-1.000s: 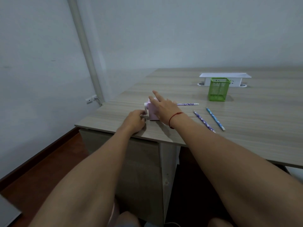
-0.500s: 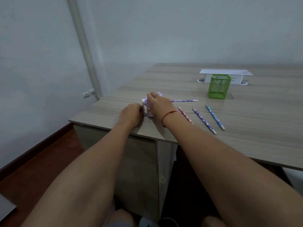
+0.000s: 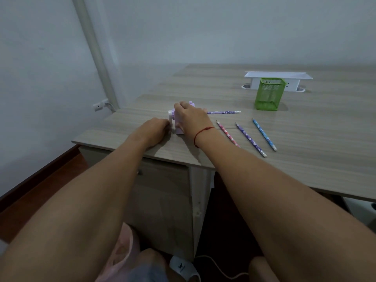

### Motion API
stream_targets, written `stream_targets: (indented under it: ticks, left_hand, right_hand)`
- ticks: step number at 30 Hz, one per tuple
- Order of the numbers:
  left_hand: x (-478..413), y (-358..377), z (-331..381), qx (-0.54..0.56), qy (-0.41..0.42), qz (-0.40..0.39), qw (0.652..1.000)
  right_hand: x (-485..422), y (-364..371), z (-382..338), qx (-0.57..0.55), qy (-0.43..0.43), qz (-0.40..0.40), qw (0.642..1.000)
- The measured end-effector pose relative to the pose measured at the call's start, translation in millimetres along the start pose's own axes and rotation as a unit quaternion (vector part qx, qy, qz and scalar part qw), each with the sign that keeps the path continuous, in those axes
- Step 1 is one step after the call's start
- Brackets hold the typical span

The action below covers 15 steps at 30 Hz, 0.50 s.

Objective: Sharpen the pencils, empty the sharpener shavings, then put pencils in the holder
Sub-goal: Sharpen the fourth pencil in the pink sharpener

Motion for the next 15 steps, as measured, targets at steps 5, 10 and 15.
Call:
stream_targets:
  ticks: [5,10,15]
  left_hand:
    - [-6,-5,2,-0.052,0.004,0.046,0.998]
    - [-27,-31,7,-0.019,-0.032,0.156,0.987]
    - [-22,-52,2,-0.040,-0.003,0.189,0.981]
  right_hand:
    - [-3,1,-1,-0.017,0.006,-0.015,1.000]
    - [-2,0,2,-0.011,0.011,0.009,1.000]
    - [-6,-2,-6,0.014,0.023,0.010,1.000]
Point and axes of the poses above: each hand's wrist, its own x-axis away from the middle knuckle, its own y-axis out of the palm, z = x × y, the point moved 7 cm from there along -x, towards the middle knuckle, and after that the axes turned 10 degrees about -x, right-handed, at the moved point
